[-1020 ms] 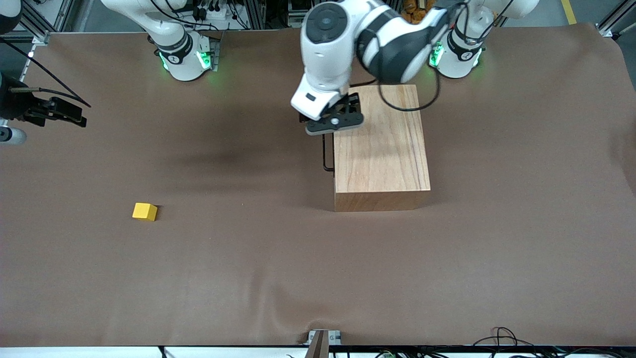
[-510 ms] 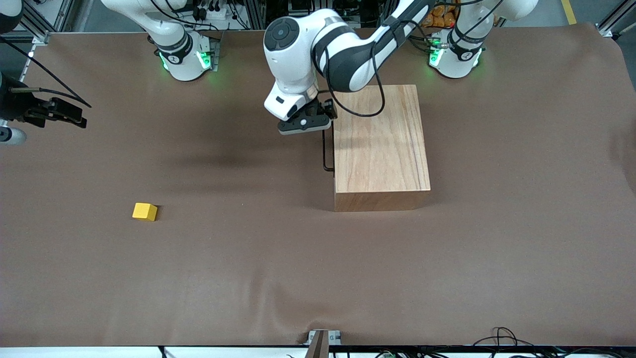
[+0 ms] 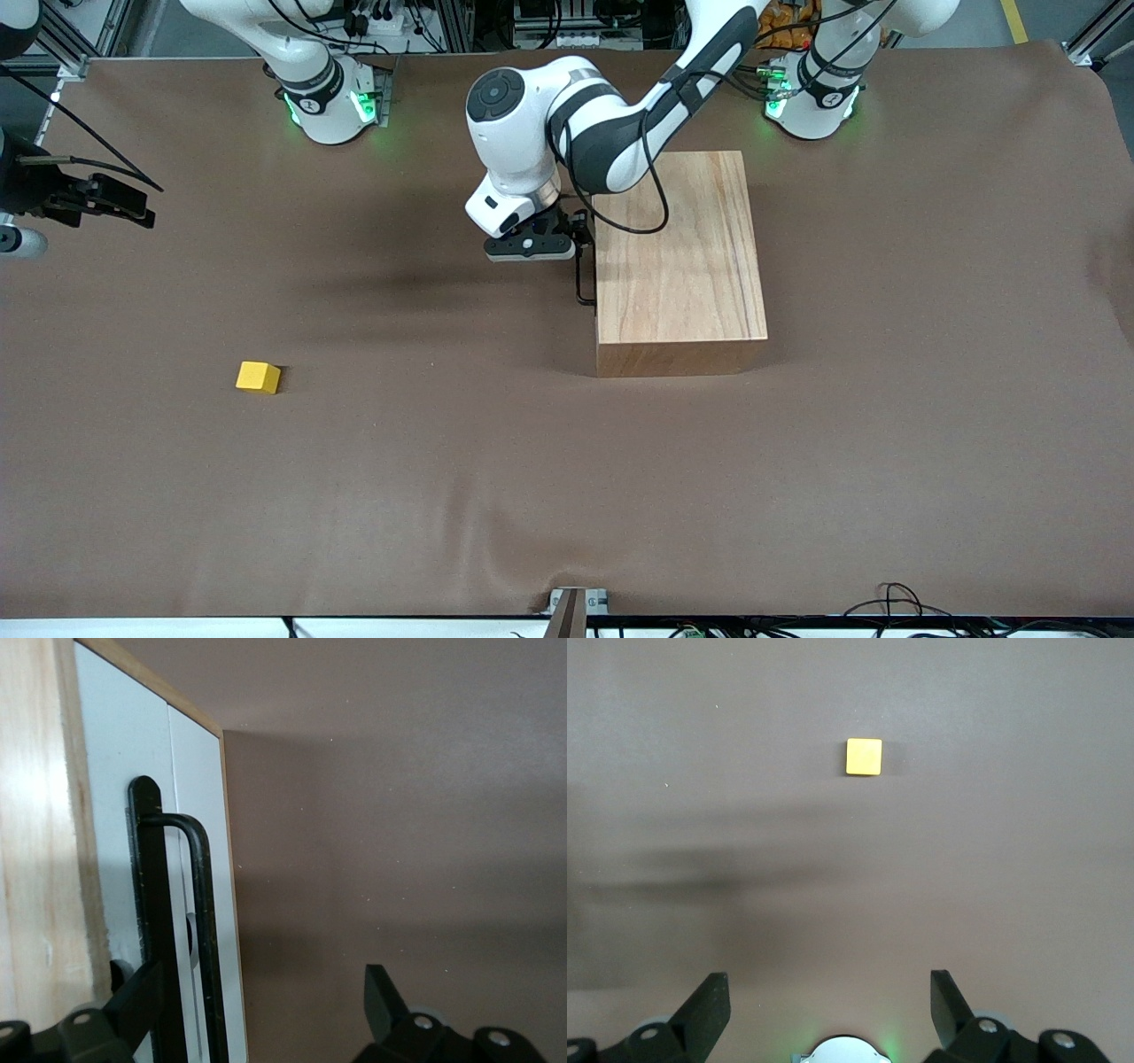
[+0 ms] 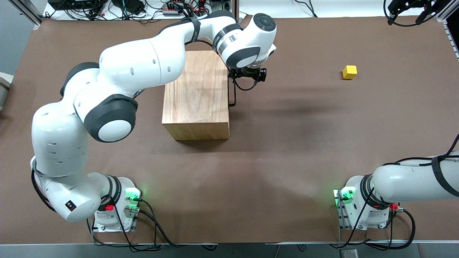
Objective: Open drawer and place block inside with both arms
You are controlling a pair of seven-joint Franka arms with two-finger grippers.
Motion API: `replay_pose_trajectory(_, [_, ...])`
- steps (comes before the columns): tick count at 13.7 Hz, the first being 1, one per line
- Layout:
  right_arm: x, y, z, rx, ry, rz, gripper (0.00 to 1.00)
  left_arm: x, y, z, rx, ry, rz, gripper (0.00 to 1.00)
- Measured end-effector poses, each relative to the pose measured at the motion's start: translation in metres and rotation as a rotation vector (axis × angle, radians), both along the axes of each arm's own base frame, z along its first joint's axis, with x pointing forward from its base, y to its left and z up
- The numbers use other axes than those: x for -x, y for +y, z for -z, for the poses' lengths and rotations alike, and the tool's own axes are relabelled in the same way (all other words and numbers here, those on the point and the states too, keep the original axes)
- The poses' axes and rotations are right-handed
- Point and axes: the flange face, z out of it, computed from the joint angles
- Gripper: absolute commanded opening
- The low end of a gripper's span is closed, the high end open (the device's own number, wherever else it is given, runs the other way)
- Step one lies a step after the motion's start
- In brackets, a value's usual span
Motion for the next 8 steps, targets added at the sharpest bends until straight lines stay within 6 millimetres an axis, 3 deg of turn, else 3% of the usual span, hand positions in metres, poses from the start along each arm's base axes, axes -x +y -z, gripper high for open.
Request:
replay_pose_trajectory(6, [0.001, 0.0, 0.001, 0.0, 0.007, 0.0, 1.0, 0.001, -0.001, 0.027, -0.028, 0.028, 0.018, 1.0])
replay_pose_trajectory(8, [0.001, 0.0, 0.001, 0.0, 0.007, 0.001, 1.0, 0.001, -0.002, 0.027, -0.029, 0.028, 0.018, 1.0])
